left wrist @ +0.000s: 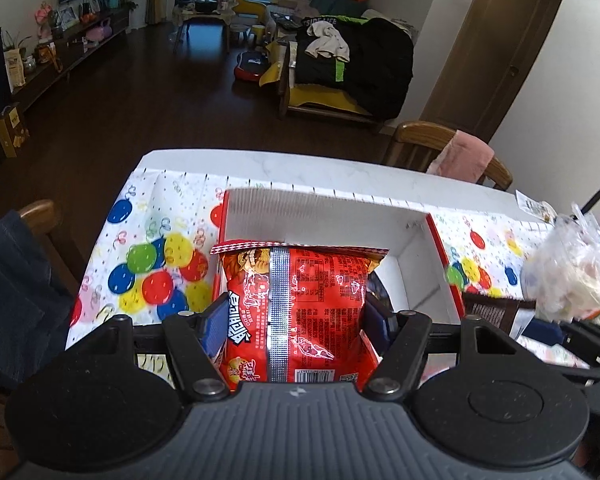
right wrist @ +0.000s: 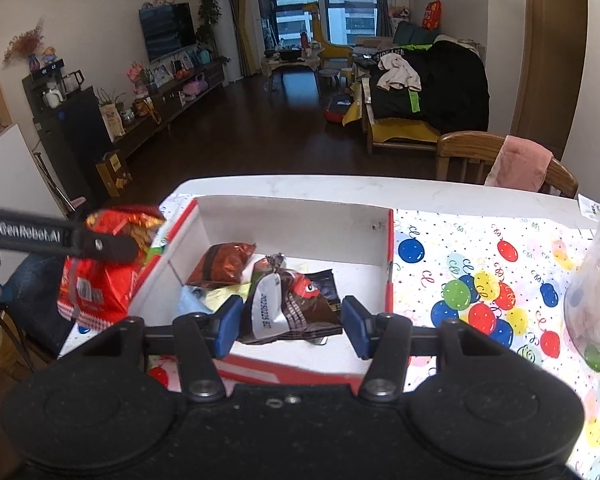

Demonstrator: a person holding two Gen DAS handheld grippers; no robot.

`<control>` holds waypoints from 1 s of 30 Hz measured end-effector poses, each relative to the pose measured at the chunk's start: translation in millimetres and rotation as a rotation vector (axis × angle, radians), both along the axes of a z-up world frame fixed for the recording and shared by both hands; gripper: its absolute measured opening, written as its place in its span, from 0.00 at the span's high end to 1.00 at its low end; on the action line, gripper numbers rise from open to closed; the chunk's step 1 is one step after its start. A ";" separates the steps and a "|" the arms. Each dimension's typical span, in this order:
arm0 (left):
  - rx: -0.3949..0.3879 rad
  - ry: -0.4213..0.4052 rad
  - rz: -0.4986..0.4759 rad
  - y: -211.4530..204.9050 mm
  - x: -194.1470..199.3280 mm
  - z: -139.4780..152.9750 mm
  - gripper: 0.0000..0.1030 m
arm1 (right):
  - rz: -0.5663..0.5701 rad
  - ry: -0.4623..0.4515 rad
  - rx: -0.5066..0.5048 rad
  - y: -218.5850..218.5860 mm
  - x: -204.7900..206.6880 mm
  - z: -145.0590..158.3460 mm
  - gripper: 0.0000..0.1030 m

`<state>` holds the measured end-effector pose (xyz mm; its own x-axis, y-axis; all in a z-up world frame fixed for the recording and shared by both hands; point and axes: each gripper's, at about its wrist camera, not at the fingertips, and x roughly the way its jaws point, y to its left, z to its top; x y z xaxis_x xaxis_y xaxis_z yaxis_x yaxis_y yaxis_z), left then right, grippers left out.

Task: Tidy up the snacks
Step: 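Carry the red chip bag and brown chocolate packet into the red box with both tools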

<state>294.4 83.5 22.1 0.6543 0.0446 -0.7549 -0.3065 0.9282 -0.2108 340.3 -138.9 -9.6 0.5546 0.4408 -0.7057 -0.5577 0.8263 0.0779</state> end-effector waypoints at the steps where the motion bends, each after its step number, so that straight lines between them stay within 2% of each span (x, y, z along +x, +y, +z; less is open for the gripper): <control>1: 0.001 0.001 0.006 1.3 5.8 -0.3 0.35 | 0.001 0.004 -0.007 0.9 2.3 -1.9 0.49; 13: 0.015 0.091 0.034 -1.4 69.4 -31.7 0.35 | 0.048 0.101 -0.095 16.2 46.1 -29.6 0.49; 19: 0.032 0.144 0.011 -12.9 94.1 -50.5 0.35 | 0.062 0.173 -0.149 27.8 64.4 -52.2 0.49; 30: 0.034 0.241 -0.024 -22.0 126.4 -84.1 0.35 | 0.105 0.230 -0.205 43.9 81.8 -80.6 0.49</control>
<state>420.8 61.5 -62.0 0.4563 0.0592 -0.8879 -0.3221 0.9411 -0.1028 422.0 -95.1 -90.2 0.3296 0.3224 -0.8874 -0.6277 0.7769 0.0492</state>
